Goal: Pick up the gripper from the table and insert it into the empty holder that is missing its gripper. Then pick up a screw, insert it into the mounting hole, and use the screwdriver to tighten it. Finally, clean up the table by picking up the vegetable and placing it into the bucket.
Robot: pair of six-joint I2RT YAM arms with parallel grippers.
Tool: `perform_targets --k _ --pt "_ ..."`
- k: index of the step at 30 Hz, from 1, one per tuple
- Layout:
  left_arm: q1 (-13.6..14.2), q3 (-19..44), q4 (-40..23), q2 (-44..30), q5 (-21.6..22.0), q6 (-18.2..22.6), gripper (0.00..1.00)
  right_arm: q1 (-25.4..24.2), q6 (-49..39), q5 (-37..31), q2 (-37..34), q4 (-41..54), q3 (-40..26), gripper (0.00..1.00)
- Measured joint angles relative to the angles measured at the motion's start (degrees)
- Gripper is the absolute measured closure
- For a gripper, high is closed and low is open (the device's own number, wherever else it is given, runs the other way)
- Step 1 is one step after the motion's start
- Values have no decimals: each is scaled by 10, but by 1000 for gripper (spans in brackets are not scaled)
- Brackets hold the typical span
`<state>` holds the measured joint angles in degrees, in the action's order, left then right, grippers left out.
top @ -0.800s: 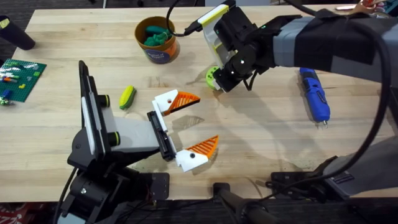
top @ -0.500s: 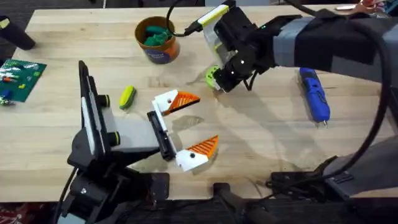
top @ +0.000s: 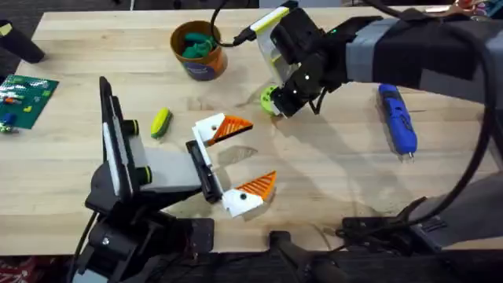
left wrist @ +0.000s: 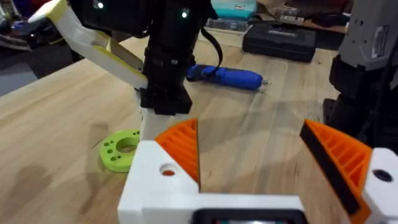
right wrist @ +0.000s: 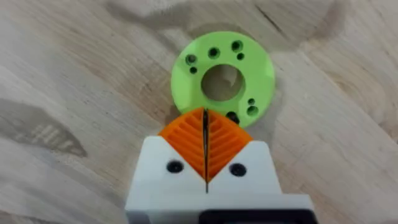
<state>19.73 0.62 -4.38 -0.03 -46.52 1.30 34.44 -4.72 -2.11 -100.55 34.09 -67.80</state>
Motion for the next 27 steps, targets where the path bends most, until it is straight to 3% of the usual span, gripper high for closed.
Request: perform_targets --k 3,9,13,17,18,27 --pt "0 0 0 0 0 0 11 0 0 0 0 17 -12 901" --pt "0 0 0 0 0 0 11 0 -1 0 0 48 -52 845" --pt "0 0 0 0 0 0 11 0 1 0 0 49 -66 583" --pt "0 0 0 0 0 0 11 0 0 0 0 66 -66 102" --pt "0 0 0 0 0 0 11 0 0 0 0 68 -67 32" --pt "0 0 0 0 0 0 11 0 0 0 0 84 -67 7"
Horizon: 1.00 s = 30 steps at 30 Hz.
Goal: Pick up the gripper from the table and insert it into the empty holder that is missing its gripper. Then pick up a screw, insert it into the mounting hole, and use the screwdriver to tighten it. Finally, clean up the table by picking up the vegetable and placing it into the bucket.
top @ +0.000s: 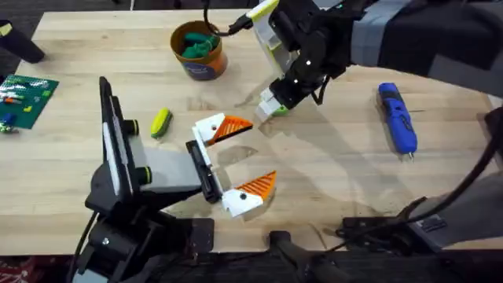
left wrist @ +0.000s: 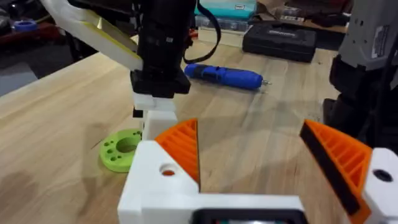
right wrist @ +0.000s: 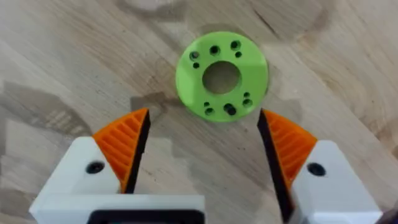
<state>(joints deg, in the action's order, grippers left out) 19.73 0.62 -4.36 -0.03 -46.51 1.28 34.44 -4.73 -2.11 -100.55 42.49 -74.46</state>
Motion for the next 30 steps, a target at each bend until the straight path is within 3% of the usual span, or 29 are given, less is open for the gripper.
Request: perform_targets --k 2,7,9,30 --pt "0 0 0 0 0 0 11 0 -2 0 0 2 0 35" --pt "0 0 0 0 0 0 11 0 0 0 0 3 0 522" --pt "0 0 0 0 0 0 11 0 1 0 0 3 0 610" --pt "0 0 0 0 0 0 11 -11 2 -32 0 3 0 622"
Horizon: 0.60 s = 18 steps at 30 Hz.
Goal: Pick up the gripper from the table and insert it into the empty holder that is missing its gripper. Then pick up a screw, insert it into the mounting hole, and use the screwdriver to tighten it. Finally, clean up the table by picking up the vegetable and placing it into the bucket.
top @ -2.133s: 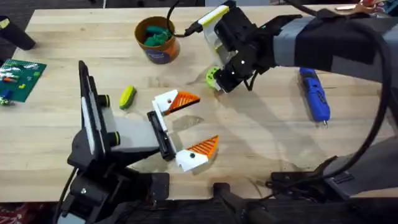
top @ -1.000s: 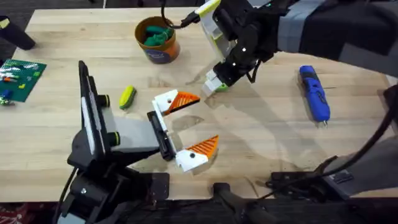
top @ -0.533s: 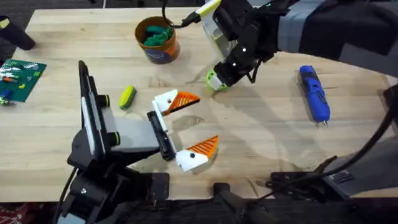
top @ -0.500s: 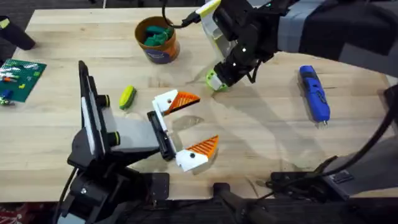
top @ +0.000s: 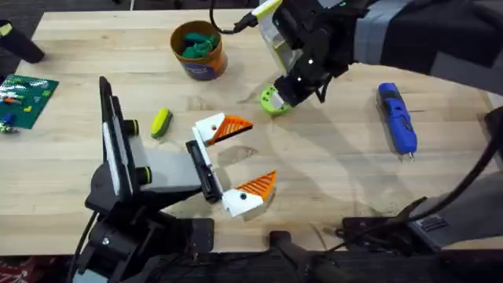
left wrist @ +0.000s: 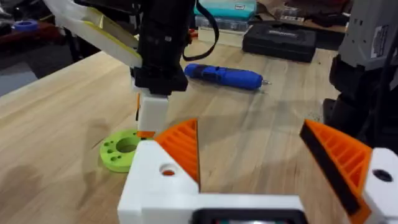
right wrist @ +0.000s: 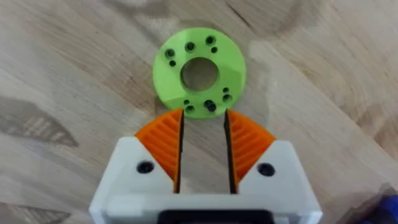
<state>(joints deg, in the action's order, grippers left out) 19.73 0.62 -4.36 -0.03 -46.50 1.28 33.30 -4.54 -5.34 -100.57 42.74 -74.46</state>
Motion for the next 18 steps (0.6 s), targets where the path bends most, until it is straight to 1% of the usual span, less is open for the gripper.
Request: perform_targets --k 4,10,18 --pt "0 0 0 0 0 0 11 0 0 0 -8 -2 0 615" --pt "0 0 0 0 0 0 11 0 0 2 -47 -2 -1 600" --pt "0 0 0 0 0 0 11 0 0 2 -49 -3 -5 593"
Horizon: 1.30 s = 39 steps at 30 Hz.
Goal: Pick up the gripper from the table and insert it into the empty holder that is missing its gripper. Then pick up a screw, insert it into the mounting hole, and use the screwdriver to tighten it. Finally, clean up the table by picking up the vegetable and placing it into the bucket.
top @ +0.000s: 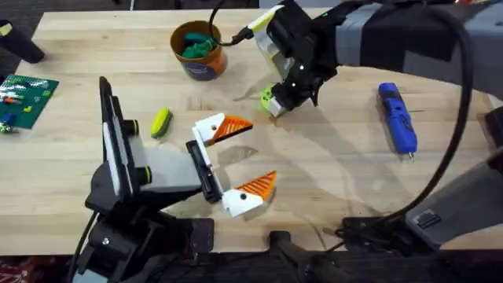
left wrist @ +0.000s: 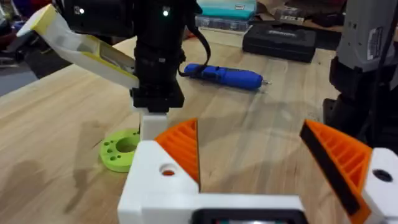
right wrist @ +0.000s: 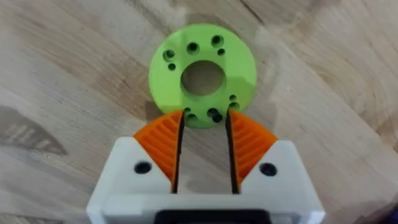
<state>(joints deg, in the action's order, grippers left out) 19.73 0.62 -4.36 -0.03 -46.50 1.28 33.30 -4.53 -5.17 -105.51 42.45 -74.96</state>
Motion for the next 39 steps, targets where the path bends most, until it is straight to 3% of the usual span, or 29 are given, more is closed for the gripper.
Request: perform_targets --k 31,33,38,39 --pt "0 0 0 0 0 0 11 -1 0 0 -5 -36 0 603" --pt "0 0 0 0 0 0 11 -1 -1 0 -5 -37 0 662" --pt "0 0 0 0 0 0 11 -2 -1 -10 -5 -42 0 970" --pt "0 0 0 0 0 0 11 -2 0 -10 -5 -42 0 987"
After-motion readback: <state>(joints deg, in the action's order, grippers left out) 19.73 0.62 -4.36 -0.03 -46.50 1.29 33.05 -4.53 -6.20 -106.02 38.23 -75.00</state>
